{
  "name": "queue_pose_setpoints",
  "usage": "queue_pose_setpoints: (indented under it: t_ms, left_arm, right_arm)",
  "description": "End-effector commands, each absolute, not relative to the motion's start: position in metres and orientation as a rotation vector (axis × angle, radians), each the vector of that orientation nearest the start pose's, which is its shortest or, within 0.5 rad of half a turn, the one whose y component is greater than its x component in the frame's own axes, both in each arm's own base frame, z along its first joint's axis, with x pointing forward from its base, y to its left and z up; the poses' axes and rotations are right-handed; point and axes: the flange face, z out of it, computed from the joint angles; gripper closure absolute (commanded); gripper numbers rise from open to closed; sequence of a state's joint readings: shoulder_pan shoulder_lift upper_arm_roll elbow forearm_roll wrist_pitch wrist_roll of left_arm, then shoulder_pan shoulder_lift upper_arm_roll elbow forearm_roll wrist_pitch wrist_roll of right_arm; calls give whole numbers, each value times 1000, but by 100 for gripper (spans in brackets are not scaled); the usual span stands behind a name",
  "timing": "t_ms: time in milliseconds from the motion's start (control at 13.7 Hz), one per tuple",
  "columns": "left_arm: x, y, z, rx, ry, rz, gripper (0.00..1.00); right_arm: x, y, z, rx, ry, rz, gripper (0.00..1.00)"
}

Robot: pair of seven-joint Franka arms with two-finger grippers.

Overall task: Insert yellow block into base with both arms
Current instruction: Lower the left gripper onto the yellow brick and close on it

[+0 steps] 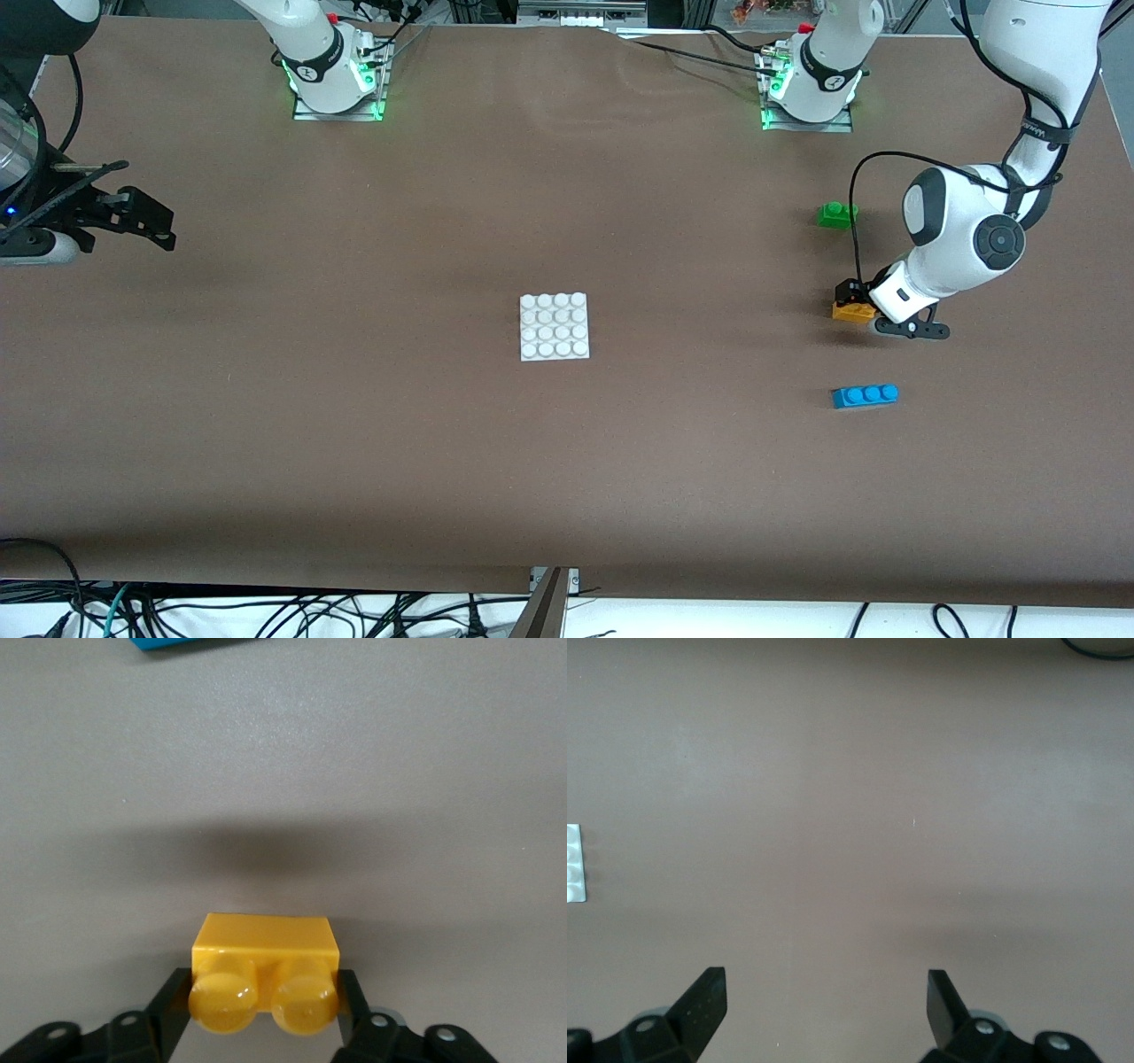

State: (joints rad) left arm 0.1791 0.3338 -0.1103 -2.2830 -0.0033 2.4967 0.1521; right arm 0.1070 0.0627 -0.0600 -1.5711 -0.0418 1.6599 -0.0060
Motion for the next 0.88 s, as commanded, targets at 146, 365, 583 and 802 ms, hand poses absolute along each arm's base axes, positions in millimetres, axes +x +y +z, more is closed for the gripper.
queue_pose_setpoints:
  t_ms: [146, 365, 583, 802]
  left_arm:
    - [519, 36, 201, -3197, 140, 153, 57]
    - [519, 36, 203, -3197, 141, 158, 84]
    - [525, 38, 220, -3196, 131, 114, 88]
    - [535, 36, 247, -3220, 88, 82, 100]
  right_arm:
    - [583, 25, 603, -3197, -113, -39, 0]
    - [583, 25, 603, -3197, -113, -39, 0]
    - [583, 25, 603, -3195, -113, -41, 0]
    - [583, 25, 603, -3195, -113, -38, 0]
